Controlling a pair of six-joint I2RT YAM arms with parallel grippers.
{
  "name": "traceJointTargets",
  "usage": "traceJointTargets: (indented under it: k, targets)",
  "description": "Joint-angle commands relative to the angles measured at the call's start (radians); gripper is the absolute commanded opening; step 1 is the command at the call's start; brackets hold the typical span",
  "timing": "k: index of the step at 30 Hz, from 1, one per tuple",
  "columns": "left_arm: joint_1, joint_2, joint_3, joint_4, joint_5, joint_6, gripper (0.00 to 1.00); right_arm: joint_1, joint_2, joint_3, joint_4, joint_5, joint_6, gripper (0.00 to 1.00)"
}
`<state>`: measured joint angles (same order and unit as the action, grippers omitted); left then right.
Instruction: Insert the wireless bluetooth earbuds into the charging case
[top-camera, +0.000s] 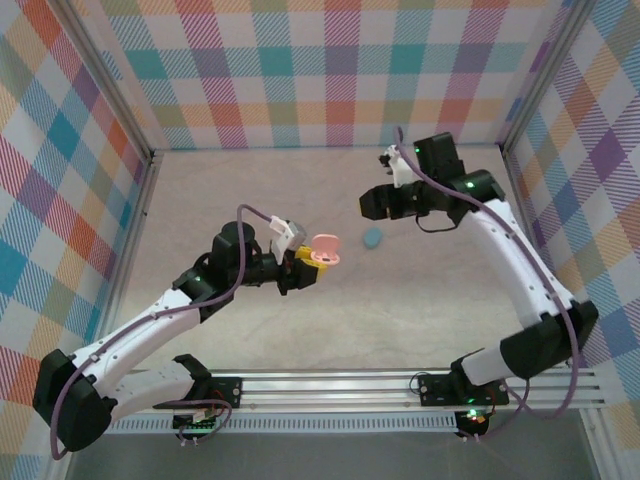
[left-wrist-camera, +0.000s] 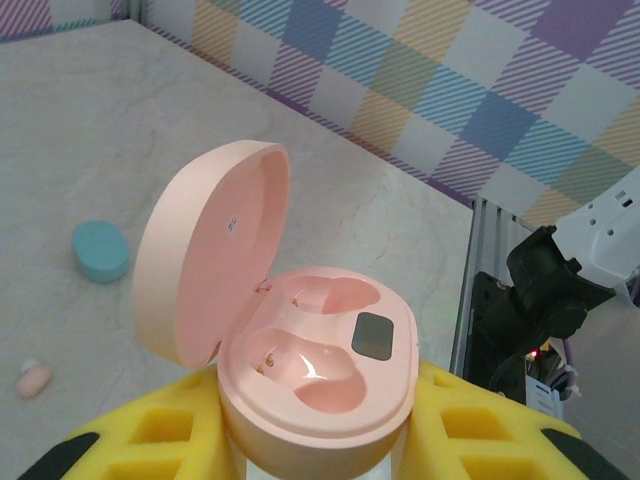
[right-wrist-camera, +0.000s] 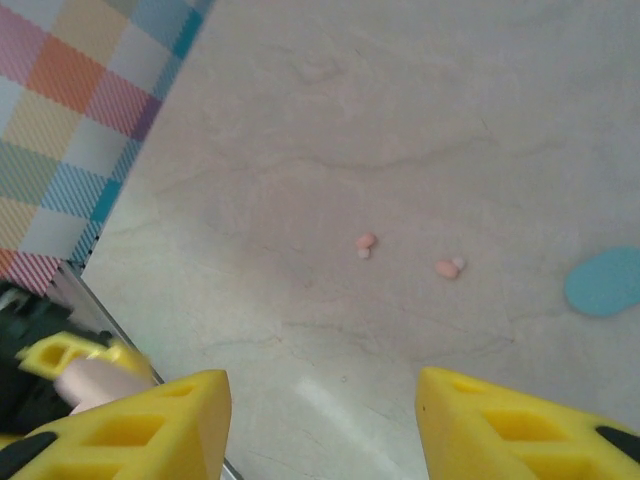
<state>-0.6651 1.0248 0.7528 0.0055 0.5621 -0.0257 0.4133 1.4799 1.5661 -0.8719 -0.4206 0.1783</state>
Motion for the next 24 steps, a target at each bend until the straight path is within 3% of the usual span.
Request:
traceJointTargets:
  k: [1, 8, 14, 24]
  targets:
    - [0.007, -0.032, -0.016, -0.005, -0.023, -0.014, 0.29, 0.003, 0.092, -0.043, 0.069, -0.054, 0.103, 0.5]
    - [0.007, -0.071, -0.026, -0.041, -0.041, -0.011, 0.29, 0.038, 0.311, -0.055, 0.197, -0.096, 0.106, 0.46]
    - [0.007, -0.098, -0.033, -0.064, -0.057, -0.01, 0.29, 0.099, 0.505, 0.075, 0.127, -0.005, 0.123, 0.41]
    - [0.007, -0.14, -0.038, -0.094, -0.07, 0.0, 0.29, 0.14, 0.572, 0.038, 0.141, 0.145, 0.324, 0.32]
